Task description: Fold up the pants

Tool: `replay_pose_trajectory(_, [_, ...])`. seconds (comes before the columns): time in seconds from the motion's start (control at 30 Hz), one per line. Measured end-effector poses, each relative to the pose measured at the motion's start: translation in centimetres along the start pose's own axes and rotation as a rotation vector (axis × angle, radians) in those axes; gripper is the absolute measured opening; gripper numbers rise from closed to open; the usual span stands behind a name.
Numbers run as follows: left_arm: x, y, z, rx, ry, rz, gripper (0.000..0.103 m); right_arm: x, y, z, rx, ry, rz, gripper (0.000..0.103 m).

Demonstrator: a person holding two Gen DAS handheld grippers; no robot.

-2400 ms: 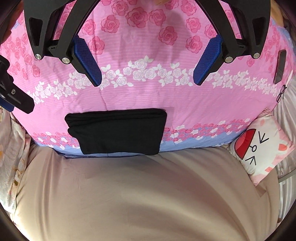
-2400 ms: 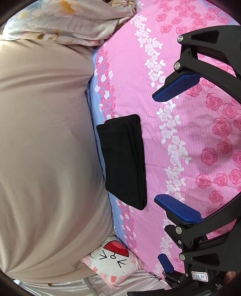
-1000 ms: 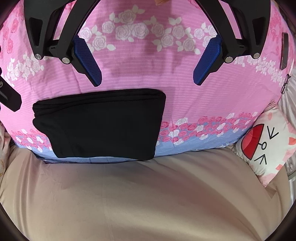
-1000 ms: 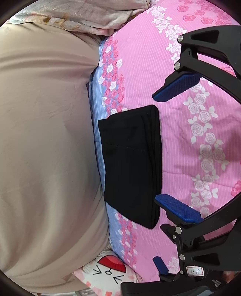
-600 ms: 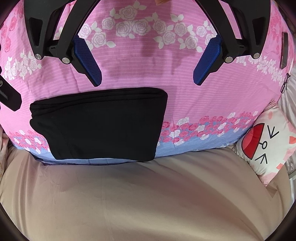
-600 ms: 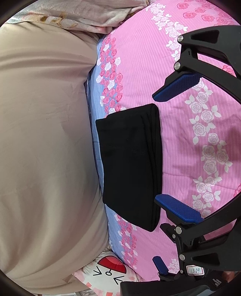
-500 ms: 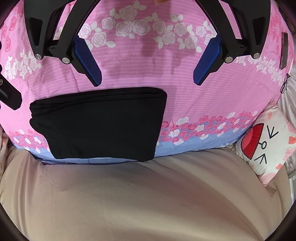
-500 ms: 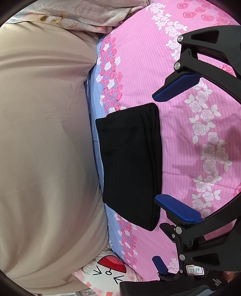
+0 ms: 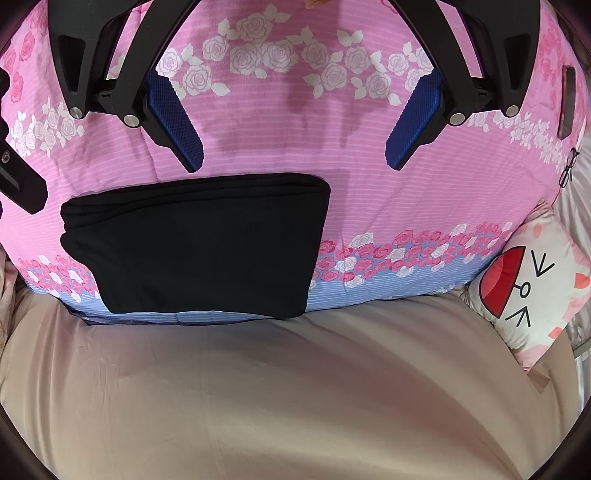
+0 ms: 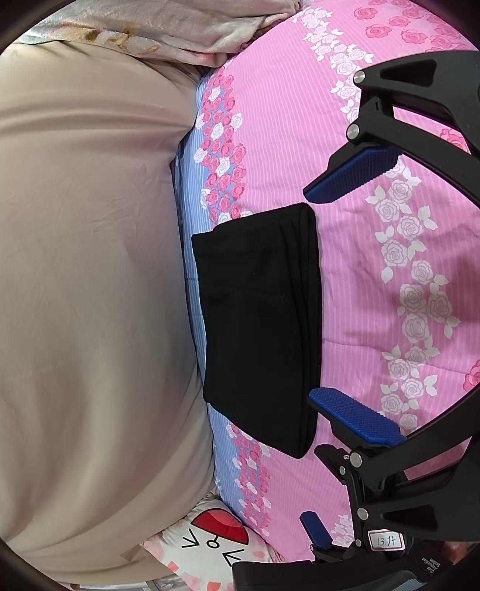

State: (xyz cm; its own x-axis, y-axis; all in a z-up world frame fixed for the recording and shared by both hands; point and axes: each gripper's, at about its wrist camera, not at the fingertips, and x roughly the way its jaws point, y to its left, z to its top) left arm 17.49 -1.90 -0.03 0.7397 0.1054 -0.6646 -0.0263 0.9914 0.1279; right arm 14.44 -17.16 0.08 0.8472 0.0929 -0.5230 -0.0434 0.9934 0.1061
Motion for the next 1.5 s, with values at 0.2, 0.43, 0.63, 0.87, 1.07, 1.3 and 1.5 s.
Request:
replay_pose_trajectory(0.2, [0.0, 0.0, 0.0, -0.003, 0.002, 0.0, 0.098, -0.1, 0.2, 0.1, -0.006, 0.001, 0.001, 0.098])
replay_pose_trajectory(0.43, [-0.1, 0.0, 0.1, -0.005, 0.0, 0.001, 0.098, 0.0, 0.3, 0.1, -0.009, 0.004, 0.003, 0.098])
replay_pose_trajectory(0.63, [-0.1, 0.1, 0.1, -0.005, 0.001, 0.0, 0.098, 0.0, 0.4, 0.1, -0.011, 0.006, 0.004, 0.098])
replay_pose_trajectory(0.87, [0.1, 0.0, 0.1, 0.003, 0.005, -0.003, 0.098, 0.0, 0.4, 0.0, -0.008, 0.005, 0.003, 0.098])
replay_pose_trajectory(1.07, [0.0, -0.2, 0.0, 0.017, -0.01, 0.0, 0.098, 0.2, 0.4, 0.0, -0.009, 0.008, 0.003, 0.098])
replay_pose_trajectory(1.3, [0.3, -0.4, -0.2, 0.043, -0.011, -0.012, 0.098, 0.5, 0.4, -0.1, -0.013, 0.014, 0.007, 0.098])
replay_pose_trajectory(1.5, [1.0, -0.6, -0.6, 0.037, -0.022, -0.06, 0.098, 1.0, 0.3, -0.3, -0.015, 0.026, 0.006, 0.098])
